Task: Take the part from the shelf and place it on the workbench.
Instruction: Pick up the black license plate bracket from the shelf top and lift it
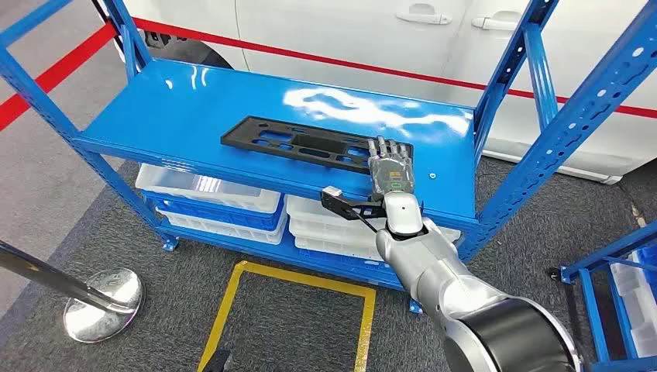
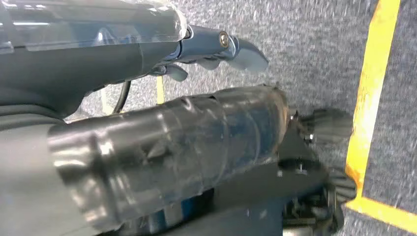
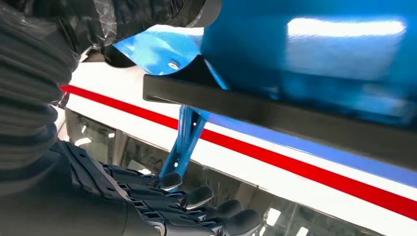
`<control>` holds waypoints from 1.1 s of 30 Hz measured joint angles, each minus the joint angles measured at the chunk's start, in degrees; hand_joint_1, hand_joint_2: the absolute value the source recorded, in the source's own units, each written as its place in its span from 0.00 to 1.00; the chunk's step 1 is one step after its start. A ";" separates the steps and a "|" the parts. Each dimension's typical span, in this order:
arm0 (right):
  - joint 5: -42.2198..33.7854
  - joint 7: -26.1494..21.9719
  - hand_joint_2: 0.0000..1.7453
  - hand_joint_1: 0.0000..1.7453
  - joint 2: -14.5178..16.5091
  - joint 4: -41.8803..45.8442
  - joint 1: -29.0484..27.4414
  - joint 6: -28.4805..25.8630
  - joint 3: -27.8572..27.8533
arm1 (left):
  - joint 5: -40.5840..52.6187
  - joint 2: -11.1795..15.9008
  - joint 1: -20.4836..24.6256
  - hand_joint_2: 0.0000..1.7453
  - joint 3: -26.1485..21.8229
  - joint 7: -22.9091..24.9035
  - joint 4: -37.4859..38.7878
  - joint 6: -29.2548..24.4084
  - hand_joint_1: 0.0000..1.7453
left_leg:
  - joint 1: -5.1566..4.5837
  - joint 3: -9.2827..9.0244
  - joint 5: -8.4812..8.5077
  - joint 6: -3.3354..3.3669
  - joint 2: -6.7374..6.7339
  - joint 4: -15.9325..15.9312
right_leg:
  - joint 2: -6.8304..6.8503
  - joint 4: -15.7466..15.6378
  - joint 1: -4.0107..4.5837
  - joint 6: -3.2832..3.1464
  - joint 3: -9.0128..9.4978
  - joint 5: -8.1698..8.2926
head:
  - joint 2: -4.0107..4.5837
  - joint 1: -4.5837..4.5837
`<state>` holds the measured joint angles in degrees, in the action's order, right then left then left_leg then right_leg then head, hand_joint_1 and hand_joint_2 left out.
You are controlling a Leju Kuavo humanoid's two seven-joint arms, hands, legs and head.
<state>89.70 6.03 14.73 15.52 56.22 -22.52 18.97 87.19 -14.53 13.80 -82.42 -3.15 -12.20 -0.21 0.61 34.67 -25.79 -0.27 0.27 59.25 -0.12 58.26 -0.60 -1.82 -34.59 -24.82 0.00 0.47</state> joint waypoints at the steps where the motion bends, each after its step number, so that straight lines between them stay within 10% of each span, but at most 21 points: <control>1: 0.00 0.00 1.00 0.00 0.01 0.00 0.05 -0.02 0.00 | 0.01 0.00 0.03 0.00 0.00 -0.01 0.00 -0.01 0.00 | 0.04 0.65 -0.77 -0.13 0.00 1.44 | 0.03 -0.04 0.00 -0.10 0.09 -0.03 | 0.00 -0.03; 6: 0.00 0.01 1.00 0.00 0.01 -0.02 -0.39 -0.11 0.00 | 0.05 0.00 -0.14 0.00 0.00 -0.02 0.00 -0.01 0.00 | 0.47 8.35 -5.30 -1.16 -0.01 15.33 | 0.07 0.04 0.04 -0.55 0.58 -0.60 | 0.00 -0.07; 10: 0.00 0.02 1.00 0.00 0.01 -0.02 -0.58 -0.13 0.00 | 0.07 0.00 -0.24 0.00 0.00 -0.02 0.00 -0.01 0.00 | 0.61 8.88 -4.28 -1.33 -0.01 15.53 | 0.00 0.18 0.02 -0.49 0.69 -0.81 | 0.00 -0.08; 14: -0.02 0.08 1.00 0.00 0.01 -0.02 -0.61 -0.25 0.00 | 0.14 0.01 -0.18 0.00 0.00 -0.05 0.00 -0.01 0.00 | 0.71 5.65 0.08 -1.26 -0.09 8.01 | -0.13 0.54 -0.03 -0.06 1.15 -1.57 | 0.00 -0.08; 18: -0.18 0.17 1.00 0.00 -0.01 -0.01 -0.57 -0.58 -0.04 | 0.32 0.04 0.03 0.00 0.02 -0.11 0.00 -0.08 0.00 | 0.55 0.20 1.89 1.32 0.02 -1.61 | -0.13 2.66 0.09 1.93 1.31 -3.09 | 0.00 0.01; 23: -0.17 0.17 1.00 0.00 -0.22 -0.05 -1.11 -0.62 -0.25 | 0.33 0.02 0.07 0.00 0.01 -0.10 0.00 -0.28 0.00 | 0.58 -1.17 1.01 2.13 0.03 -1.74 | -0.09 16.62 -0.15 2.67 -7.82 -7.79 | 0.00 0.04; 28: -0.14 0.17 1.00 0.00 -0.48 -0.05 -1.35 -0.63 -0.52 | 0.22 -0.01 -0.07 0.00 0.00 -0.10 0.00 -0.46 0.00 | 0.53 -2.64 -0.61 1.44 0.17 -1.44 | -0.05 3.06 0.25 1.57 -4.27 1.69 | 0.00 0.07; 33: -0.01 0.31 1.00 0.00 -0.68 -0.03 -1.43 -0.68 -0.76 | 0.21 -0.01 0.04 0.00 0.00 -0.10 0.00 -0.84 0.00 | 0.44 -2.49 -1.46 -0.16 0.09 -0.19 | -0.18 0.43 0.45 -0.02 -2.84 2.26 | 0.00 0.02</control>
<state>89.70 6.34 14.05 15.49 54.79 -23.20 18.21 87.39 -14.55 13.84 -82.42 -3.25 -12.20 -1.05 1.06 32.18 -27.25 -0.43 0.36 59.06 -0.30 58.69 -0.15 -1.84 -37.43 -22.55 0.00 0.49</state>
